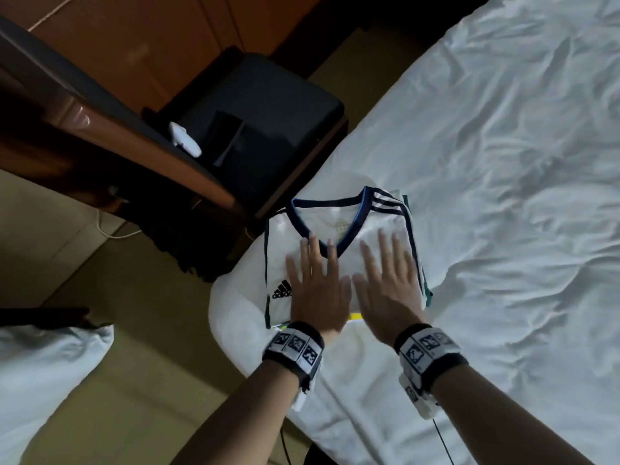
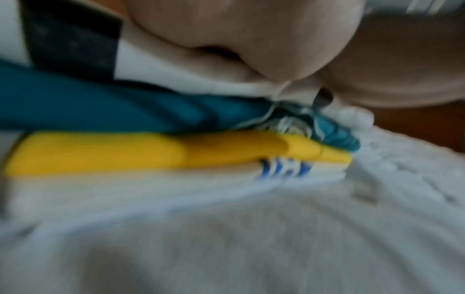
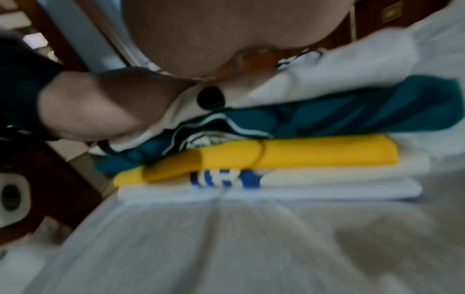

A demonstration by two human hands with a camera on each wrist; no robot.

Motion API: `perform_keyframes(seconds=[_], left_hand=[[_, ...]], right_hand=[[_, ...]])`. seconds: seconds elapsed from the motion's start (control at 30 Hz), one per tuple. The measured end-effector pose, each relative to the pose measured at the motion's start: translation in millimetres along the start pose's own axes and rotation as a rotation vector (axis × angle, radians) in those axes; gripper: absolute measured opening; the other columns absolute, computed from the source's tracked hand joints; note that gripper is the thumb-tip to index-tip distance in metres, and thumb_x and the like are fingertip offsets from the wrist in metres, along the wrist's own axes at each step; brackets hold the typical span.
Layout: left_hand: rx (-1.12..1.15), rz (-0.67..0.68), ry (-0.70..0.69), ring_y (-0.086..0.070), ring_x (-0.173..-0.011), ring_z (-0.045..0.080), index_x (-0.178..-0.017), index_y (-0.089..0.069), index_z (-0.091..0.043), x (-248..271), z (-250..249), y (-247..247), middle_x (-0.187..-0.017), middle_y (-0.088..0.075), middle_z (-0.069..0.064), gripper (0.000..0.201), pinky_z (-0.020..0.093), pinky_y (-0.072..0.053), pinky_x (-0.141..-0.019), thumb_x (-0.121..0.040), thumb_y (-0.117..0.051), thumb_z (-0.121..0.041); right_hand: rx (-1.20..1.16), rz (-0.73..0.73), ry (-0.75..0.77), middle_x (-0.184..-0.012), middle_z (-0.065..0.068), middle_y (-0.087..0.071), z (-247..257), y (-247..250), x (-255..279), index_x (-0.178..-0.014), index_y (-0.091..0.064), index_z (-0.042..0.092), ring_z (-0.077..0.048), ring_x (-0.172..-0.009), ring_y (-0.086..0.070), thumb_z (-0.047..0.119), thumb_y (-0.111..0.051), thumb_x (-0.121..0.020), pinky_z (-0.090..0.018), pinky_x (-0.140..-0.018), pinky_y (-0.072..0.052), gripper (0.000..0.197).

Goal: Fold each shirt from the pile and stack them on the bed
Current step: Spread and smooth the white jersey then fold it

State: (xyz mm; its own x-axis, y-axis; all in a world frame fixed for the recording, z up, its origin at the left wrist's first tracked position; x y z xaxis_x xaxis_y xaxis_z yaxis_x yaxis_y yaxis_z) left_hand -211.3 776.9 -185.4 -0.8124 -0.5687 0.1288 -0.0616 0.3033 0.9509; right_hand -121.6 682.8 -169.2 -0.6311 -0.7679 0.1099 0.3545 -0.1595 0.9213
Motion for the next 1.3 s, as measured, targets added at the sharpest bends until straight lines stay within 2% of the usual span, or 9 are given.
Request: perform_keyframes(seconds=[0.2,0.37,0.57,0.7,0.83,0.97,1.07,1.17,1.3], left_hand=[[-0.065,0.105,0.124,0.001,-0.158,0.036,-0.161,-0.015,0.001,23.1,49.5,-37.4,-0.169,-0.002,0.024,0.078,0.057,-0.012,-0.126,-0.106,-0.016,-0.054],[-0.059,0.087,0.217,0.008,-0.158,0.035,-0.162,-0.007,0.000,24.3,62.3,-28.9,-0.170,0.006,0.020,0.082,0.063,0.000,-0.124,-0.104,-0.017,-0.058],[-0.119,0.034,-0.018,0.020,-0.155,0.035,-0.164,0.005,-0.016,-17.5,51.9,-0.4,-0.168,0.019,0.020,0.075,0.062,0.009,-0.123,-0.105,-0.012,-0.059],[-0.112,0.199,0.097,0.031,-0.153,0.026,-0.161,0.020,-0.024,-22.0,84.3,-23.3,-0.166,0.032,0.009,0.076,0.060,0.008,-0.123,-0.099,-0.001,-0.064],[-0.111,0.254,0.138,0.025,-0.155,0.030,-0.163,0.008,-0.017,-16.2,82.9,-9.1,-0.167,0.026,0.013,0.081,0.063,0.008,-0.123,-0.095,0.003,-0.059],[-0.161,0.342,0.021,0.016,-0.156,0.037,-0.164,-0.010,-0.019,-17.7,35.9,26.6,-0.170,0.011,0.017,0.078,0.063,0.007,-0.122,-0.095,0.000,-0.054],[-0.126,0.343,-0.128,-0.009,-0.155,0.036,-0.151,-0.040,-0.021,-22.3,-25.1,54.1,-0.167,-0.017,0.013,0.056,0.059,-0.014,-0.121,-0.102,-0.025,-0.043],[0.025,0.310,-0.281,-0.043,-0.137,0.033,-0.134,-0.057,-0.018,-27.0,-109.7,83.4,-0.142,-0.052,0.008,0.058,0.051,-0.033,-0.111,-0.096,-0.022,-0.043],[0.069,0.316,-0.528,-0.060,-0.114,0.032,-0.127,-0.062,-0.018,-10.6,-240.6,120.1,-0.123,-0.065,0.007,0.034,0.044,-0.047,-0.096,-0.103,-0.041,-0.030]], right_hand=[[0.157,0.164,0.077,-0.169,-0.009,0.015,-14.0,-46.8,10.6,-0.163,0.003,0.029,-0.026,-0.156,0.015,0.055,-0.014,-0.105,-0.050,-0.127,0.000,0.065],[0.155,0.100,-0.042,-0.170,-0.013,0.002,-43.2,-35.9,1.8,-0.163,-0.011,0.017,-0.032,-0.157,0.000,0.054,-0.021,-0.102,-0.053,-0.126,-0.004,0.073],[0.175,0.064,0.141,-0.170,-0.014,0.002,-18.7,-19.2,-29.8,-0.164,-0.012,0.021,-0.030,-0.157,0.009,0.055,-0.025,-0.104,-0.053,-0.126,-0.003,0.071],[0.124,0.144,-0.036,-0.171,-0.003,0.005,-37.1,-39.8,-31.9,-0.163,-0.013,0.028,-0.023,-0.157,0.008,0.058,-0.019,-0.101,-0.048,-0.126,0.000,0.069],[0.061,0.187,-0.210,-0.171,-0.003,0.007,-46.7,-26.4,-10.7,-0.163,-0.009,0.025,-0.024,-0.157,0.005,0.053,-0.012,-0.100,-0.050,-0.126,-0.001,0.069],[-0.026,0.150,-0.354,-0.171,-0.006,-0.001,-56.6,19.1,24.1,-0.161,-0.020,0.021,-0.027,-0.157,0.003,0.047,-0.022,-0.103,-0.050,-0.126,-0.002,0.063],[-0.064,0.054,-0.440,-0.169,-0.006,-0.015,-70.1,71.1,50.7,-0.153,-0.035,0.024,-0.026,-0.156,-0.008,0.043,-0.036,-0.104,-0.048,-0.125,-0.008,0.053],[-0.079,-0.062,-0.509,-0.159,-0.006,-0.037,-88.3,129.7,81.4,-0.145,-0.048,0.021,-0.027,-0.148,-0.029,0.036,-0.044,-0.102,-0.048,-0.121,-0.021,0.046],[-0.144,-0.162,-0.641,-0.145,0.002,-0.053,-126.7,201.9,137.5,-0.136,-0.056,0.023,-0.021,-0.134,-0.045,0.031,-0.049,-0.100,-0.042,-0.111,-0.035,0.037]])
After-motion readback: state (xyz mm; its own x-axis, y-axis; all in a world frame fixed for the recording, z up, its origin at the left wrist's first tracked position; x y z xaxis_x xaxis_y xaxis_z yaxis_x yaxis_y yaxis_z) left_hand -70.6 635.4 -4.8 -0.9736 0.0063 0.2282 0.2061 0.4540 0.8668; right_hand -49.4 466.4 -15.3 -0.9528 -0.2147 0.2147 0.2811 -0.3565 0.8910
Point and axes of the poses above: each hand's wrist, its own x-axis away from the middle knuckle, its own y-axis out of the back of the hand, z = x × y, the point moved 7 cm from there along -x, towards the middle knuckle
